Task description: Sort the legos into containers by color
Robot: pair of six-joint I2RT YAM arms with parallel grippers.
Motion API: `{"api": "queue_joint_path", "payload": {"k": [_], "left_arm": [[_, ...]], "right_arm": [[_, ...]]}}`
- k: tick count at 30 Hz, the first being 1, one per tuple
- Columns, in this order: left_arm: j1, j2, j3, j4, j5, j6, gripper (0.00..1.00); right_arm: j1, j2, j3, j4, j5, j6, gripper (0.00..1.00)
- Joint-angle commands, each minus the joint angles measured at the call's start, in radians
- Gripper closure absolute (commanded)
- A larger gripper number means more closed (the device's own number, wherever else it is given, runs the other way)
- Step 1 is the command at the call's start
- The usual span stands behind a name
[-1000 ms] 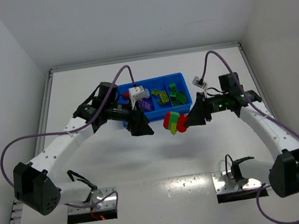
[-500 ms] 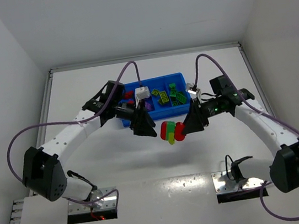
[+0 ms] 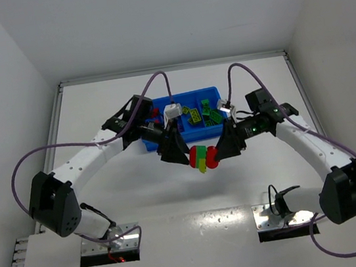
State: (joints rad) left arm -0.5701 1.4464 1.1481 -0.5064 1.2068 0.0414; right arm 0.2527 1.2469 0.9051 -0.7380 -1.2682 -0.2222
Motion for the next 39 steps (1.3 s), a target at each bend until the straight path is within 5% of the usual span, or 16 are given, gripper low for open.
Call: {"api": "queue_joint_path", "payload": {"k": [1,9,14,16,24,33,39], "left_arm": [[-0.017,0.008,0.041,0.051,0.017,0.020,0.28],[-0.036,0.017,0.041,0.081,-0.055,-0.037,0.45],[-0.036,0.026,0.041,0.100,-0.067,-0.049,0.92],[-0.036,0.013,0.027,0.100,-0.078,-0.049,1.00],[-0.036,-0.106,-0.070,0.100,-0.157,-0.031,1.00],[0.073,-0.237,-0.159,0.120,-0.187,-0.034,1.00],[0.197,-0.386,-0.211,0.166,-0.242,-0.121,1.00]], "right_arm": [[0.008,0.000,0.046,0.031,-0.049,-0.039,0.94],[0.017,0.009,0.055,0.040,-0.049,-0.029,0.94],[0.017,0.009,0.055,0.040,-0.049,-0.020,0.94],[0.017,0.009,0.055,0.049,-0.037,-0.020,0.94],[-0.039,-0.087,0.018,0.023,0.042,-0.080,0.95],[-0.078,-0.133,0.000,-0.020,0.066,-0.111,0.95],[-0.055,-0.072,0.046,0.098,0.162,0.003,0.95]]}}
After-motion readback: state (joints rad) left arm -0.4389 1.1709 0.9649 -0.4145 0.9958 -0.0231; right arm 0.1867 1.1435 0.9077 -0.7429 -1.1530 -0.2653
